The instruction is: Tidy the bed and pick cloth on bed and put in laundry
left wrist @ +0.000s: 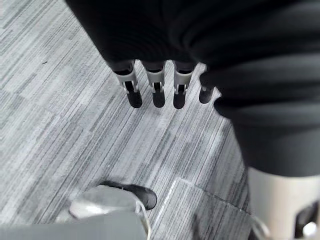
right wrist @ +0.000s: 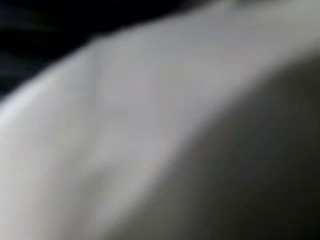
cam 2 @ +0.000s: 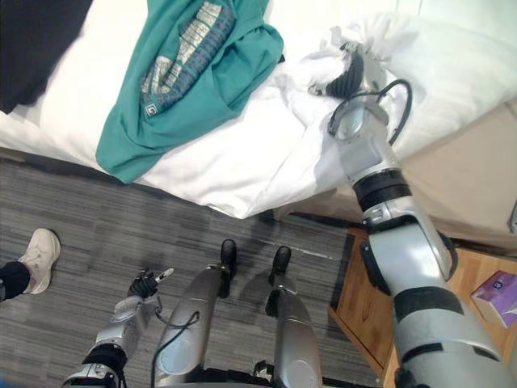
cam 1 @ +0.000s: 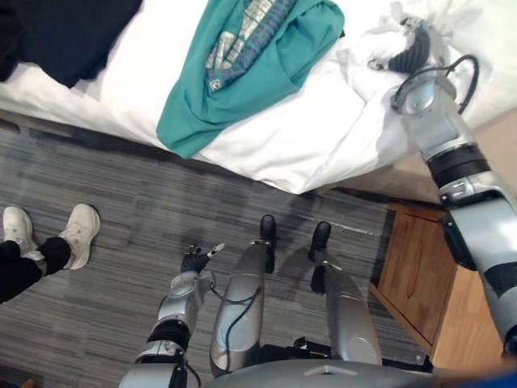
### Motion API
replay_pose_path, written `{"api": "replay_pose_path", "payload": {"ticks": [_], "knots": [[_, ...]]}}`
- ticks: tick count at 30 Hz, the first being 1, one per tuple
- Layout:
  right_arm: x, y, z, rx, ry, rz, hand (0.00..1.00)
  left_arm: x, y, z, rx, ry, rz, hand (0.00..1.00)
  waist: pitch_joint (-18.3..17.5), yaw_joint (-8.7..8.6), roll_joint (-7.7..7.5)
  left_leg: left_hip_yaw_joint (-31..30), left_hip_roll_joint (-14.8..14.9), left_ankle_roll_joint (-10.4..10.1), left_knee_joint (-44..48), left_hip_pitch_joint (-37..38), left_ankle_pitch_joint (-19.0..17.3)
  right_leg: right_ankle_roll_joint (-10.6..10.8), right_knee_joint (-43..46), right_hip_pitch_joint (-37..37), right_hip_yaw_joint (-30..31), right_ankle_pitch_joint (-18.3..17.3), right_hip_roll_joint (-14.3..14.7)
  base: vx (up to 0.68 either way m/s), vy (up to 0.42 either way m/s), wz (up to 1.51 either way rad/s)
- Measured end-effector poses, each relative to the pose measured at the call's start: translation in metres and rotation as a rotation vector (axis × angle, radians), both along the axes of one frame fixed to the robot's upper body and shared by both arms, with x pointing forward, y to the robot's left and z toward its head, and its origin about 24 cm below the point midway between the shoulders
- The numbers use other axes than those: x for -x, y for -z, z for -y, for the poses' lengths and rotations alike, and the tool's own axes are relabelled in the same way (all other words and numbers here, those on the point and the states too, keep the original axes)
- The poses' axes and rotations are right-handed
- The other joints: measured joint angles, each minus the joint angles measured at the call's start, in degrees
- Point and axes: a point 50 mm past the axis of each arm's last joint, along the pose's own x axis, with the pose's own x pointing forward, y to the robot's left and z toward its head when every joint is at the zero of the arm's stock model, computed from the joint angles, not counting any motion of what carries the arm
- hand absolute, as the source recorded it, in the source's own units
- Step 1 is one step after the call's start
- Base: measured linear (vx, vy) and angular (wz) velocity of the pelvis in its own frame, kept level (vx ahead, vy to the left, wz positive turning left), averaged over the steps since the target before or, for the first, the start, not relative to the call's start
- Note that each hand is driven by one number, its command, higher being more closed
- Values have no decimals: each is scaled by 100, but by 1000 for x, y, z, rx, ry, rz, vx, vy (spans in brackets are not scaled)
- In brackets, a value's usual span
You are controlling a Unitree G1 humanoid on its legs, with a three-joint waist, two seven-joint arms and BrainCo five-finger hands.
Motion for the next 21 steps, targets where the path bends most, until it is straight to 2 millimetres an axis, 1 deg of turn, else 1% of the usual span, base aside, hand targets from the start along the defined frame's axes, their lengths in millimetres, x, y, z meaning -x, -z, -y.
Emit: {"api": "replay_pose_path", "payload": {"ticks": [2, 3, 5, 8, 11, 14, 16, 17, 18, 19, 20, 21], "knots": [[1, -3, -1, -23, -18, 17, 100, -1, 1, 4, 31, -11, 3, 0, -3, -5, -3, 76, -2, 2, -42, 1, 21, 2, -3, -50, 57, 25, -6, -33, -6, -14], [1, -3, -2, -46, -39, 28, 100, -1, 1, 6, 44, -15, 4, 0, -4, -34, -4, 109, 4, 3, -44, 4, 22, 11, -9, -59, 93, 37, -1, -12, 5, -13], [1, -1, -1, -100, -61, 45, 100, -2, 0, 9, 47, -7, 8, 0, -13, -65, 2, 135, 13, 2, -44, 20, 22, 17, -31, -48, 114, 52, 4, 4, 8, -10], [2, 13, -4, -234, -97, 82, 100, -4, -1, 11, 46, 5, 12, 0, -14, -96, 0, 202, 38, -13, -64, 206, 14, 23, -137, 143, 147, 94, 15, 35, 13, -10], [8, 45, -9, -389, -119, 115, 100, -6, -2, 15, 49, 28, 22, 0, -28, -152, -18, 245, 37, -51, -226, 638, -8, 22, -205, 511, 155, 94, 15, 48, 19, -8], [20, 68, -12, -554, -143, 156, 100, -8, -5, 19, 56, 40, 29, 0, -38, -217, -25, 369, 39, -60, -387, 954, -14, 21, -270, 727, 256, 94, 20, 44, 23, -17], [28, 86, -17, -649, -155, 168, 100, -2, 0, 20, 56, 41, 5, 0, -45, -322, -36, 482, 33, -78, -502, 1241, -24, 30, -354, 952, 356, 101, 24, 51, 28, -30], [39, 103, -18, -715, -143, 179, 100, 4, 4, 23, 60, 40, -13, 0, -83, -378, -65, 544, 17, -83, -619, 1468, -27, 34, -417, 1117, 437, 104, 28, 55, 29, -26], [45, 114, -18, -753, -127, 180, 100, 9, 7, 23, 63, 36, -26, 0, -168, -430, -74, 553, 9, -83, -674, 1524, -27, 34, -454, 1168, 448, 104, 28, 79, 23, -23], [59, 141, -17, -826, -78, 163, 0, 19, 14, 25, 70, 28, -56, 0, -401, -518, -118, 606, -8, -84, -806, 1647, -26, 35, -540, 1248, 479, 104, 28, 103, 17, -22], [72, 166, -15, -873, -27, 135, 0, 31, 21, 26, 73, 29, -88, 0, -592, -604, -157, 685, -21, -91, -933, 1812, -26, 37, -608, 1344, 551, 105, 33, 123, 17, -26], [80, 177, -14, -889, -1, 122, 0, 36, 24, 27, 73, 34, -104, 0, -673, -637, -162, 711, -34, -105, -1008, 1907, -17, 37, -635, 1405, 591, 104, 35, 125, 22, -30]]}}
